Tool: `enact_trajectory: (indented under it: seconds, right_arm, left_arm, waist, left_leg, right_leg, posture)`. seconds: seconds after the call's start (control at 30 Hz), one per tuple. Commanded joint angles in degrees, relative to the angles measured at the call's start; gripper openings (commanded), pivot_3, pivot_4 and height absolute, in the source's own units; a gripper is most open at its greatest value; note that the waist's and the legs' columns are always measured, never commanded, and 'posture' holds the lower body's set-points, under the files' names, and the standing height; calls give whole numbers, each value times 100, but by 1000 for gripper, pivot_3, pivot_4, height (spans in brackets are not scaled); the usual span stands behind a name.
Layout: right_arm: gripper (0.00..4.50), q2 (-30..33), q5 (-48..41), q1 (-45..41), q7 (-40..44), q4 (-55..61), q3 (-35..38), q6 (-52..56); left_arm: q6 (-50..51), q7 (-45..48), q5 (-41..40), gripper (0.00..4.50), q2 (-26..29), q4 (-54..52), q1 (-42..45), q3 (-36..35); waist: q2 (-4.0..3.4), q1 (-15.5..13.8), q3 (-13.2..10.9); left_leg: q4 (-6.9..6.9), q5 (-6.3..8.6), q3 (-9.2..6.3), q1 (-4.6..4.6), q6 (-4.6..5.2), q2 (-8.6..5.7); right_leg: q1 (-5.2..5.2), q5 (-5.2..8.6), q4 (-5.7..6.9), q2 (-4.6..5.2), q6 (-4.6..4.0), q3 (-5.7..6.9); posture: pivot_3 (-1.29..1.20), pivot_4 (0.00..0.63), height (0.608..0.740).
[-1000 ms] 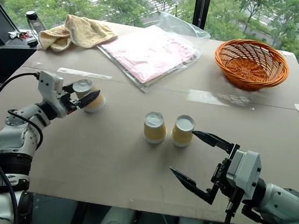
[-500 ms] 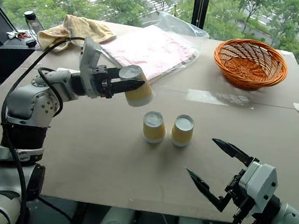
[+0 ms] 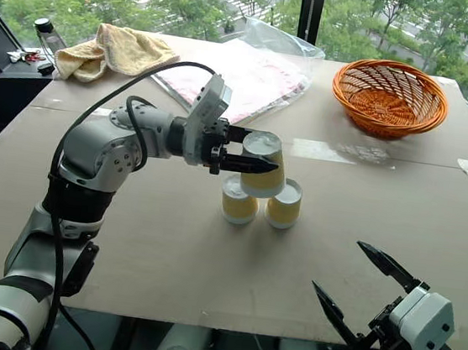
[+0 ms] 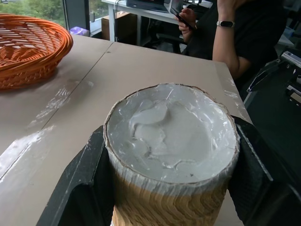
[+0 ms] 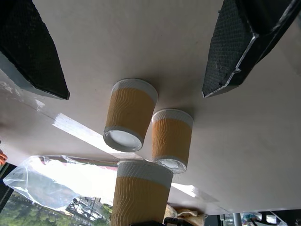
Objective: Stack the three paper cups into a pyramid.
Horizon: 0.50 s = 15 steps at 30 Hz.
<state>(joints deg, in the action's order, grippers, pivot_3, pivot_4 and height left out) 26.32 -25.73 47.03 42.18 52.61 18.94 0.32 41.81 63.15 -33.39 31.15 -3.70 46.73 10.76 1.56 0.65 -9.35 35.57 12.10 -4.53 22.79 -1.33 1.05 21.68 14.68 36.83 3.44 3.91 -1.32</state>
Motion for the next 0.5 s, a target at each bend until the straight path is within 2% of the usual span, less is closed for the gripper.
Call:
enact_trajectory:
  seconds: [0.03,0.2,0.33,0.5]
  right_arm:
    - [4500,-89,66,144,18,39,61,-274]
    - [4500,-183,158,262,-27,84,-10,-374]
    - [4500,-219,189,305,-40,106,-20,-409]
    - [4500,-206,166,316,-43,98,16,-420]
  left_arm:
    - [-311,122,213,2460,-59,-29,69,96]
    - [-554,152,465,2460,-207,99,61,200]
    - [-713,125,638,4348,-269,184,26,250]
    - [-372,186,259,4455,-267,131,80,-105]
  waist:
    - [0,-2,0]
    - [-1,-4,-1]
    - [-1,-5,-1]
    - [-2,-4,-1]
  left_leg:
    - [0,0,0,0,0,0]
    - [0,0,0,0,0,0]
    - [0,0,-1,2,0,0]
    - [0,0,-1,1,0,0]
  right_leg:
    - [0,0,0,0,0,0]
    - [0,5,0,0,-8,0]
    - [0,6,0,0,-11,1]
    - [0,6,0,1,-11,1]
  posture:
    - [0,150,740]
    - [0,150,740]
    - [0,150,740]
    - [0,150,740]
